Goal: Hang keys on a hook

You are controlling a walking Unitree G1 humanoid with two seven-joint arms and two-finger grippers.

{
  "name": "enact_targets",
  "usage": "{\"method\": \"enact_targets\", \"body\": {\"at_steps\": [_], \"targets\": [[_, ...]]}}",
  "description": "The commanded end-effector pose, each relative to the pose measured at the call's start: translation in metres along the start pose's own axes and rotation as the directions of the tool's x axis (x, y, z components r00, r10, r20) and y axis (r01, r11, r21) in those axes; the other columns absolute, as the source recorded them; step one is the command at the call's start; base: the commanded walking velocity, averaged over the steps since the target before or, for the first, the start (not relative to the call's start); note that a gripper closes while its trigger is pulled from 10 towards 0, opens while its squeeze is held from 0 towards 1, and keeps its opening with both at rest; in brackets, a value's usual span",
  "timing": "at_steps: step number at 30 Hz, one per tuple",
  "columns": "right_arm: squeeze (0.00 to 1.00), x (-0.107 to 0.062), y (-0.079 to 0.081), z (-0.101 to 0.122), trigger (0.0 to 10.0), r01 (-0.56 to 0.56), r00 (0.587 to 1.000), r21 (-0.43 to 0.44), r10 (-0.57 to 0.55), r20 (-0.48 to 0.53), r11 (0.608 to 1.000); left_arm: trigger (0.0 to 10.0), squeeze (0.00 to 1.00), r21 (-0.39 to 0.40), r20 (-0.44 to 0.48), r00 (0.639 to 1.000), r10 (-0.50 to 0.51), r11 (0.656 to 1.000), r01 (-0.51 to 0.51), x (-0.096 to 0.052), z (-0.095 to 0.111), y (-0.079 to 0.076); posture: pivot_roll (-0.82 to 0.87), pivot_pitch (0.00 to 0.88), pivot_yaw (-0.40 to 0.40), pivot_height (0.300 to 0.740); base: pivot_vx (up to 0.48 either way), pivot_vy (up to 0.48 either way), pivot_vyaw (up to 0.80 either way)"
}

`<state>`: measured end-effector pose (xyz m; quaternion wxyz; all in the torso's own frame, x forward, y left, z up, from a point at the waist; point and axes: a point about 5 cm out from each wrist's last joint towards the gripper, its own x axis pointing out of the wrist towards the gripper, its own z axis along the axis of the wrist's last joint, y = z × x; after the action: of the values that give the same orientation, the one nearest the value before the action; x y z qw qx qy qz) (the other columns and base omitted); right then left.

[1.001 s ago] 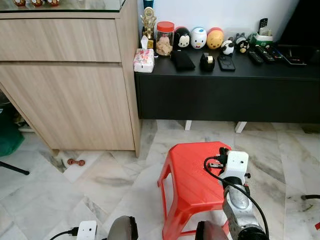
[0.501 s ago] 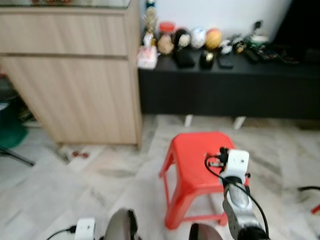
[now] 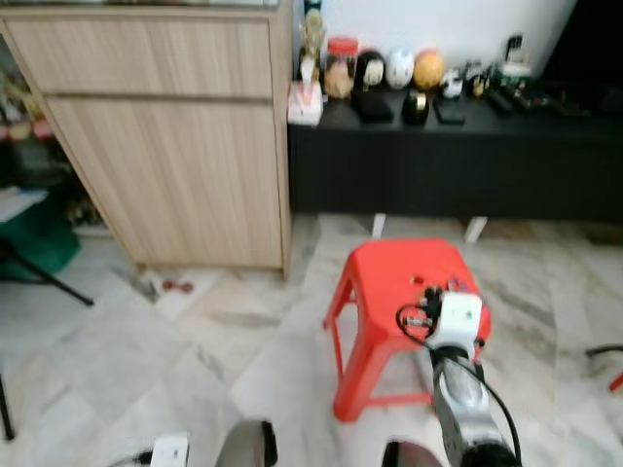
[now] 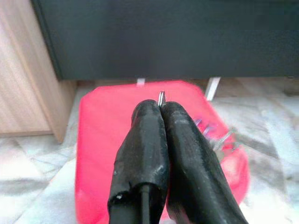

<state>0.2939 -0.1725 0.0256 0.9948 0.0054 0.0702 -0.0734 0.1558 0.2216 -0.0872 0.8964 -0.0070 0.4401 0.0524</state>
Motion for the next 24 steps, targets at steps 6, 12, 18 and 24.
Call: {"method": "enact_targets", "body": {"at_steps": [6, 12, 18, 24], "targets": [[0.0, 0.005, -0.002, 0.008, 10.0, 0.007, 1.0, 0.002, -0.007, 0.028, 1.0, 10.0, 0.0, 0.002, 0.003, 1.0, -0.01, 1.0, 0.01, 0.001, 0.002, -0.002, 0.04, 0.018, -0.057, 0.74, 0.0, 0.0, 0.0], [0.0, 0.005, -0.002, 0.009, 10.0, 0.004, 0.999, -0.002, -0.004, 0.034, 1.0, 10.0, 0.0, -0.002, 0.002, 1.0, -0.01, 1.0, 0.01, 0.0, 0.001, -0.002, 0.04, 0.005, -0.059, 0.74, 0.0, 0.0, 0.0], [0.0, 0.001, -0.002, 0.005, 10.0, 0.002, 1.0, -0.001, -0.002, 0.031, 1.0, 10.0, 0.0, 0.001, -0.009, 1.0, -0.009, 1.0, 0.009, -0.001, -0.004, 0.0, 0.03, 0.0, -0.055, 0.74, 0.0, 0.0, 0.0], [0.0, 0.001, -0.004, 0.006, 10.0, 0.0, 0.999, 0.022, -0.001, 0.045, 1.0, 10.0, 0.0, 0.003, -0.02, 1.0, -0.011, 1.0, 0.011, -0.003, -0.01, -0.003, 0.04, 0.0, -0.06, 0.74, 0.0, 0.0, 0.0]]}}
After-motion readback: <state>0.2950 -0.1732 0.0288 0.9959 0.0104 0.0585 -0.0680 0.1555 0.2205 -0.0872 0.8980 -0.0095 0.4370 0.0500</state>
